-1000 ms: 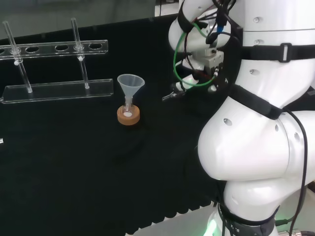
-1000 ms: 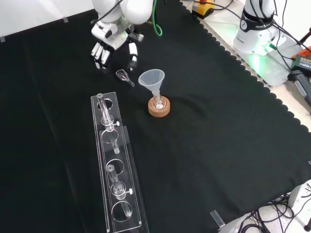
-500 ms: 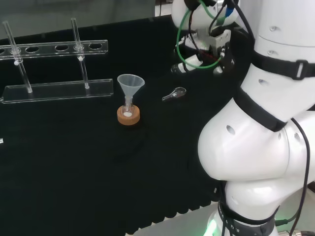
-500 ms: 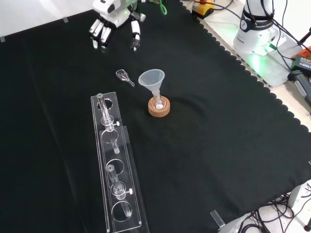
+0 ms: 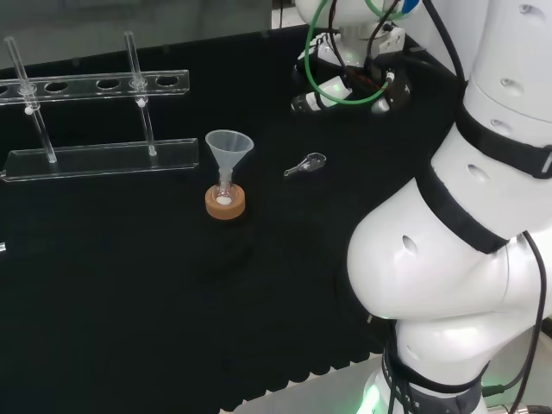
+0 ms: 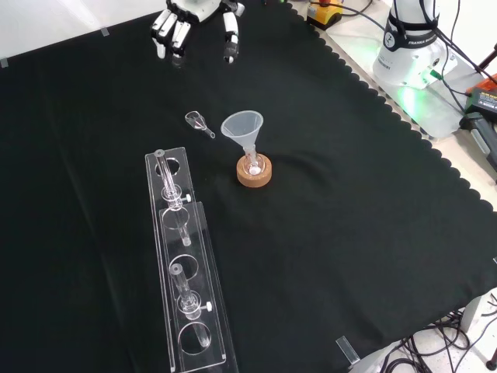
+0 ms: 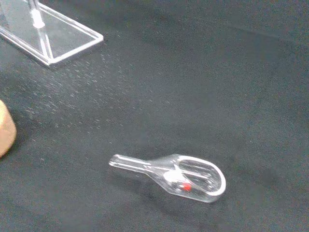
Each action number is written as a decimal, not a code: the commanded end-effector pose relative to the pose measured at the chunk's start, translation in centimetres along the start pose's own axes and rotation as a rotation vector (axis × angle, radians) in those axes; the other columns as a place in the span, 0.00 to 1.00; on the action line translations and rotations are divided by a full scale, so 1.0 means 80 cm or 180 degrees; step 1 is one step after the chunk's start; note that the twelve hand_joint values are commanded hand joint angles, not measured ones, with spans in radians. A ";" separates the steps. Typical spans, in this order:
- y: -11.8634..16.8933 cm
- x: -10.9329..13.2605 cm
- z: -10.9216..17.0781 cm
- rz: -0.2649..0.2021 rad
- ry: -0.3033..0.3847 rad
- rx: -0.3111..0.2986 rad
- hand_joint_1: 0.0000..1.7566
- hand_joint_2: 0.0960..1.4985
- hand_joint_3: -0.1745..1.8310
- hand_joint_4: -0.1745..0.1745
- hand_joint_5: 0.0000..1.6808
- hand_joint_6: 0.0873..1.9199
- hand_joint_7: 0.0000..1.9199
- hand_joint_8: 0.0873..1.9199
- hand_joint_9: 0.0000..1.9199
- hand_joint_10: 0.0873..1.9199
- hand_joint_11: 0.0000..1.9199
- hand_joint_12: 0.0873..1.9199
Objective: Put the weighing funnel back on the table.
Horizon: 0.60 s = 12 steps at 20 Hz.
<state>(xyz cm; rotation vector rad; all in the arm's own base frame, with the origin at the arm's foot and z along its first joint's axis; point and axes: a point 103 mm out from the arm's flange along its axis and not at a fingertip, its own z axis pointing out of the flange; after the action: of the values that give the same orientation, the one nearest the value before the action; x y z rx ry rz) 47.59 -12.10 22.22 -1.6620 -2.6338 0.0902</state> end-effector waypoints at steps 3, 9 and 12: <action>0.008 0.022 -0.002 0.0027 0.0036 0.0039 0.15 0.43 0.24 0.03 0.30 0.12 0.17 0.40 0.14 0.41 0.08 0.76; 0.003 0.028 -0.006 0.0082 -0.0007 0.0046 0.15 0.44 0.23 0.04 0.30 0.11 0.17 0.40 0.14 0.41 0.07 0.77; 0.000 0.025 -0.006 0.0092 -0.0001 0.0034 0.15 0.44 0.23 0.04 0.31 0.11 0.17 0.40 0.14 0.41 0.07 0.77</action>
<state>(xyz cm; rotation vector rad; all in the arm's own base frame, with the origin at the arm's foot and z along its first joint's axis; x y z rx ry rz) 46.93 -10.16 22.59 -1.6907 -2.6039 0.1056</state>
